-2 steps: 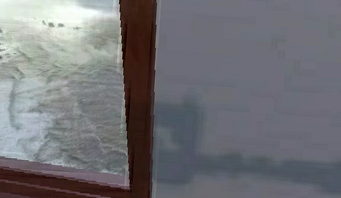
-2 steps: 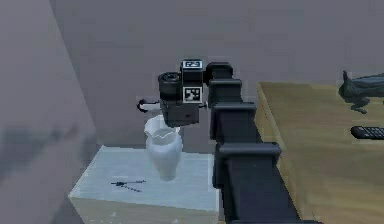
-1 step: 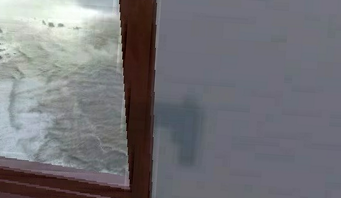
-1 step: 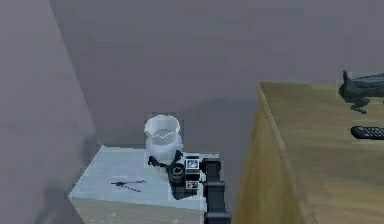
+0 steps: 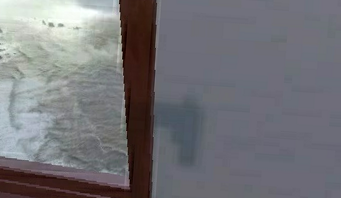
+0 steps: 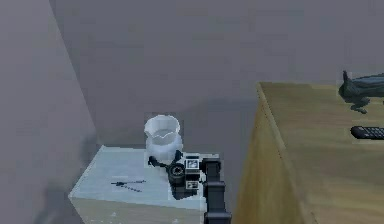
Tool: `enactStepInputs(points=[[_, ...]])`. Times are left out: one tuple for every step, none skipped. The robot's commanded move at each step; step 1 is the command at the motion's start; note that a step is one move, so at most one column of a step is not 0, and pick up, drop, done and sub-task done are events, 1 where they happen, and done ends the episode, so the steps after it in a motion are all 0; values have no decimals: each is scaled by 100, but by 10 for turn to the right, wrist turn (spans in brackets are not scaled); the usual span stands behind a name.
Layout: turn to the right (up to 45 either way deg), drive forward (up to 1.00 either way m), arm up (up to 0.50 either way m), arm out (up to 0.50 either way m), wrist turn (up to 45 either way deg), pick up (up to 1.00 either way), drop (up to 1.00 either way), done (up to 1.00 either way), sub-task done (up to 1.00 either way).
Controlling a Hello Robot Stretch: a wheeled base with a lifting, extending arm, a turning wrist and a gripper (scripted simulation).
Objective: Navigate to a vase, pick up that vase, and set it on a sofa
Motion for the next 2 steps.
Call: enactStepInputs(points=[[0,0,10,0,0,0,0,0,0],[0,0,14,0,0,0,0,0,0]])
